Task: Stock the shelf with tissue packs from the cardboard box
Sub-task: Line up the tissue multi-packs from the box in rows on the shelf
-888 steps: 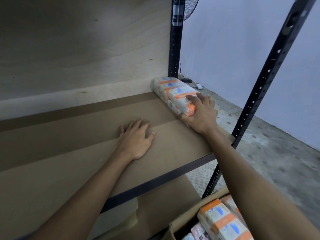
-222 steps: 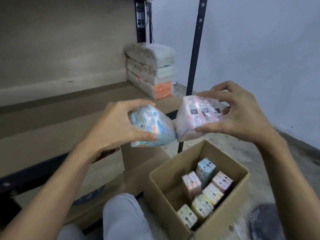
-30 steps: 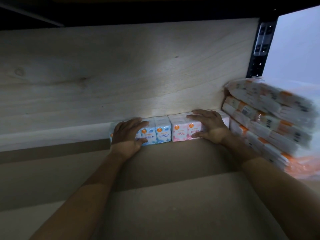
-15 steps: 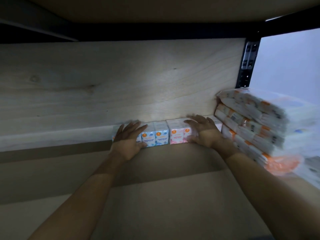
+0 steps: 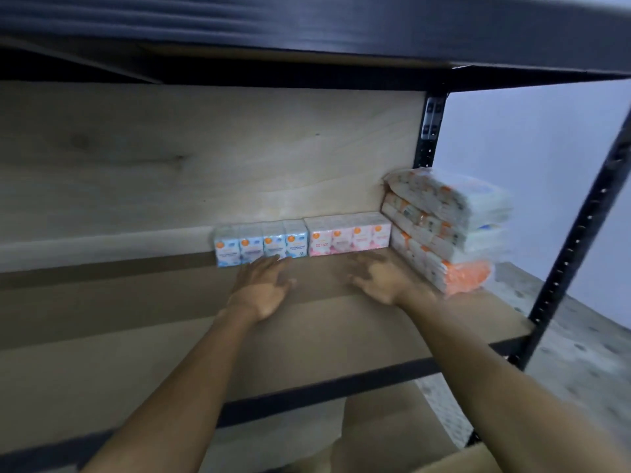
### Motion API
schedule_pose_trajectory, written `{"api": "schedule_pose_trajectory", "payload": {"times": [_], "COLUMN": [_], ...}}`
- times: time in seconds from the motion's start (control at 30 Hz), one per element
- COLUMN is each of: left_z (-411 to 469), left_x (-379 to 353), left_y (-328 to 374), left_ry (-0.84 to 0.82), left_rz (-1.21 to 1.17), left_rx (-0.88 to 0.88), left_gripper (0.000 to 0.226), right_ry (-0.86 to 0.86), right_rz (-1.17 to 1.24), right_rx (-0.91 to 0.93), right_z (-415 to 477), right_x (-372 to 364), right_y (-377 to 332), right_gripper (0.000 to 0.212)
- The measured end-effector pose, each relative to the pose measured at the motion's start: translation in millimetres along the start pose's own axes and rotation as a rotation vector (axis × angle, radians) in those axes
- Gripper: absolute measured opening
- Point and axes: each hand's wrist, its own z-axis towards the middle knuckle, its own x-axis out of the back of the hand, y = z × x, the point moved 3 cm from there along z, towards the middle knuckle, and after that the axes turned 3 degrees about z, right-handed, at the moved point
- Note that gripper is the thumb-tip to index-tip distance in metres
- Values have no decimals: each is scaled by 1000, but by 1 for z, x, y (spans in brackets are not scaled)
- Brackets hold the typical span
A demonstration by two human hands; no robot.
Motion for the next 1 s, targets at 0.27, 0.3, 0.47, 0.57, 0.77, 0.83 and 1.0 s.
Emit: {"api": "schedule_pose_trajectory", "payload": {"times": [0.27, 0.3, 0.47, 0.57, 0.77, 0.83, 1.0], "left_z": [-73, -80, -105, -122, -160, -170, -193], "left_x": [6, 4, -8, -18, -52, -70, -124], "left_y": [64, 72, 118, 154, 225, 243, 274], "left_ry": [-22, -31, -52, -63, -139, -182, -316], "left_rz": [-138, -164, -235, -311, -432, -458, -532], "left_rx": [-85, -105, -205, -280, -448, -467, -444], "left_gripper": [57, 56, 54, 53, 50, 49, 52], "right_ry": [-19, -7, 81, 136, 288, 302, 273], "right_rz": [64, 74, 152, 166, 176, 164, 181], "right_rx": [-58, -65, -102, -144, -255, -306, -461], "right_z": [-92, -103, -160, -197, -271, -291, -335], "right_x": [7, 7, 10, 12, 14, 9, -21], "right_y": [-13, -12, 3, 23, 74, 90, 138], "right_gripper": [54, 53, 54, 55, 50, 47, 47]}}
